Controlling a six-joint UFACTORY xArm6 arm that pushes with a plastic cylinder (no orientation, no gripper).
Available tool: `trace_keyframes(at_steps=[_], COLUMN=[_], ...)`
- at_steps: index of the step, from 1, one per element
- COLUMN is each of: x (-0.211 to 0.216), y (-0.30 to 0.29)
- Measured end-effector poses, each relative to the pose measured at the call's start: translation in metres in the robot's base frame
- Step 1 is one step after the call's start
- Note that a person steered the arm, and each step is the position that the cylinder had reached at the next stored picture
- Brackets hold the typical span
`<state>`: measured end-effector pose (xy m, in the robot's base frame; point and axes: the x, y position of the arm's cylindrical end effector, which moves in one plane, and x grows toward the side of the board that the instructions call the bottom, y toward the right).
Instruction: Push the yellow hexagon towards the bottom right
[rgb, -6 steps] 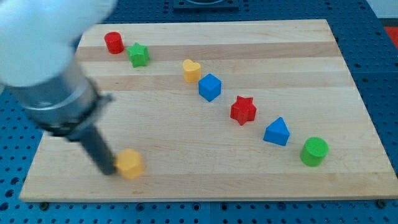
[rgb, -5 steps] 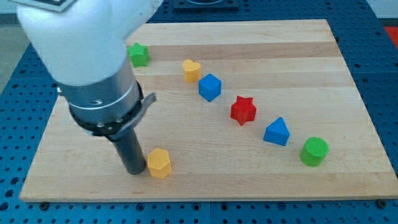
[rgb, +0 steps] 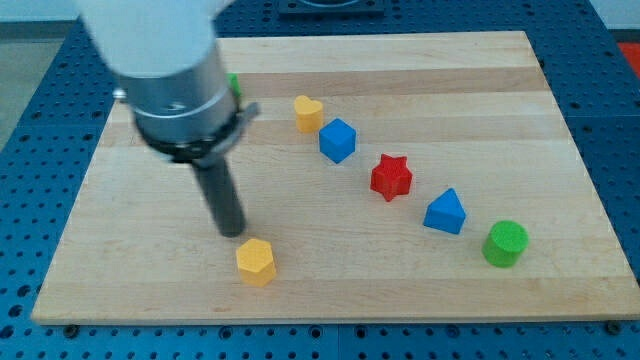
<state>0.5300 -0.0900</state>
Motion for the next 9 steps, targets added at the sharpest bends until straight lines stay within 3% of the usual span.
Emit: trace_keyframes(at_steps=[1, 2, 3, 4, 5, 6, 8, 9], x=[0.019, 0.016, 0.043, 0.079, 0.069, 0.028, 0.029, 0.035], y=[0.027, -0.055, -0.061, 0.015, 0.051, 0.015, 0.08, 0.067])
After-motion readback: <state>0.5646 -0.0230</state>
